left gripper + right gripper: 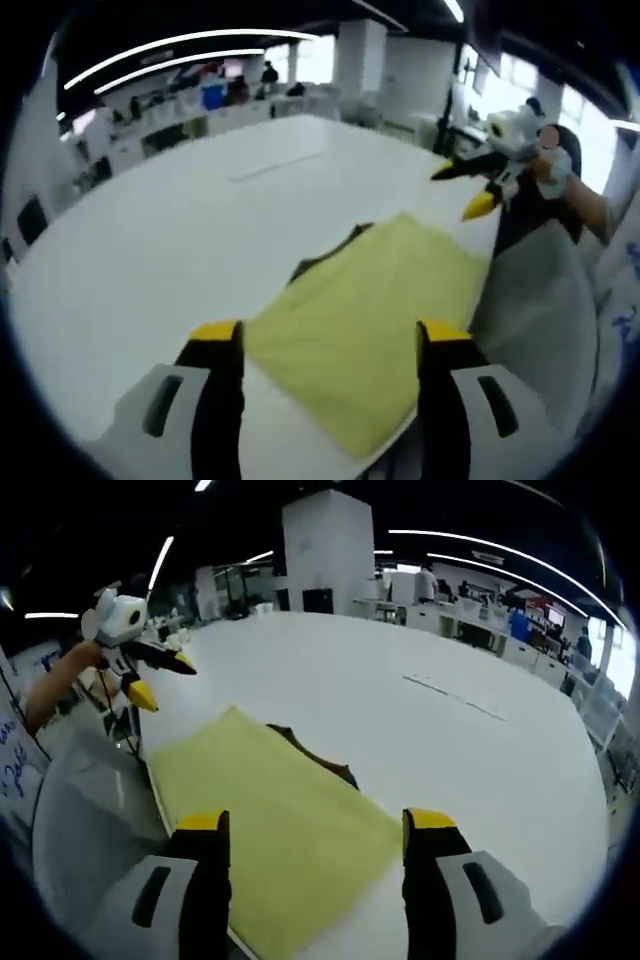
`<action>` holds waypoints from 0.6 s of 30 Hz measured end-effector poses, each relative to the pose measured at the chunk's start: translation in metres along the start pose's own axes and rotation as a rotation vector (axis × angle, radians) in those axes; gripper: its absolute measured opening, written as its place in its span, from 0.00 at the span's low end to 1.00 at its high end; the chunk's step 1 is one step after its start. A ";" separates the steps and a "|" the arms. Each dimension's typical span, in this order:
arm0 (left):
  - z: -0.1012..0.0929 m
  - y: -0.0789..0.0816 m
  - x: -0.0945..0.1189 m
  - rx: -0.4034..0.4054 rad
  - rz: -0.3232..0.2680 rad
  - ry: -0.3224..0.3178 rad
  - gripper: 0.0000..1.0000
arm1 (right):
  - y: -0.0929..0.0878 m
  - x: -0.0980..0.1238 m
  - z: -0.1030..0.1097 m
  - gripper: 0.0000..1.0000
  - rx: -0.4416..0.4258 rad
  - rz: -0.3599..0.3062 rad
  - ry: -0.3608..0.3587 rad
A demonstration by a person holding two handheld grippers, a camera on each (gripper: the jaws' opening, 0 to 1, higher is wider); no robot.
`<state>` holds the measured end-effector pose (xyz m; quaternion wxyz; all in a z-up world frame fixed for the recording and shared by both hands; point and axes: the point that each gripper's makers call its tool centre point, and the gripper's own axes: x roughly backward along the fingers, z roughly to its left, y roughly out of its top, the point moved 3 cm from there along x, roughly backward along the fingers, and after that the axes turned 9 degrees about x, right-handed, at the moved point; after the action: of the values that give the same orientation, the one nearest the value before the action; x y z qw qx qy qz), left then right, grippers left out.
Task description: Fold the garment on the visible template until the final outline fits inside the template.
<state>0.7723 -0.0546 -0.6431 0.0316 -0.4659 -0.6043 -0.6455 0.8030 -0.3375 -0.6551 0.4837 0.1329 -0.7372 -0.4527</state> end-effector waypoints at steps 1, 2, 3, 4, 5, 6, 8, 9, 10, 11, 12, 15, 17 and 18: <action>-0.001 0.000 0.004 -0.001 0.000 0.002 0.70 | -0.001 0.002 0.003 0.73 0.012 0.007 0.004; -0.002 0.000 0.006 -0.003 -0.002 0.002 0.71 | -0.001 0.004 0.005 0.75 0.018 0.010 0.007; -0.004 0.000 0.011 -0.011 -0.001 -0.003 0.72 | -0.002 0.006 0.008 0.76 0.023 0.012 0.009; -0.005 -0.001 0.012 -0.014 0.000 -0.004 0.72 | -0.002 0.009 0.011 0.77 0.027 0.013 0.011; -0.007 -0.002 0.016 -0.022 0.010 -0.005 0.72 | -0.001 0.011 0.014 0.79 0.029 0.013 0.013; -0.009 -0.003 0.019 -0.030 0.016 -0.006 0.73 | -0.001 0.014 0.017 0.81 0.033 0.011 0.015; -0.014 -0.004 0.025 -0.046 0.024 -0.009 0.75 | 0.000 0.019 0.021 0.83 0.038 0.014 0.019; -0.019 -0.004 0.029 -0.051 0.024 -0.013 0.76 | 0.001 0.021 0.023 0.84 0.042 0.016 0.021; -0.022 -0.005 0.031 -0.054 0.024 -0.015 0.77 | 0.002 0.025 0.026 0.85 0.048 0.015 0.021; -0.025 -0.005 0.033 -0.056 0.025 -0.018 0.78 | 0.003 0.026 0.026 0.86 0.049 0.014 0.021; -0.029 -0.005 0.037 -0.060 0.022 -0.030 0.79 | 0.004 0.029 0.028 0.88 0.050 0.010 0.019; -0.038 -0.008 0.044 -0.061 0.027 -0.038 0.82 | 0.007 0.037 0.033 0.92 0.050 0.001 0.010; -0.044 -0.011 0.050 -0.069 0.027 -0.039 0.83 | 0.009 0.041 0.036 0.95 0.050 -0.001 0.007; -0.046 -0.013 0.053 -0.068 0.027 -0.038 0.84 | 0.009 0.043 0.038 0.96 0.051 -0.001 0.006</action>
<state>0.7084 -0.0605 -0.6114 0.0127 -0.4870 -0.5762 -0.6563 0.7523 -0.3396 -0.6272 0.4821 0.1470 -0.7471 -0.4335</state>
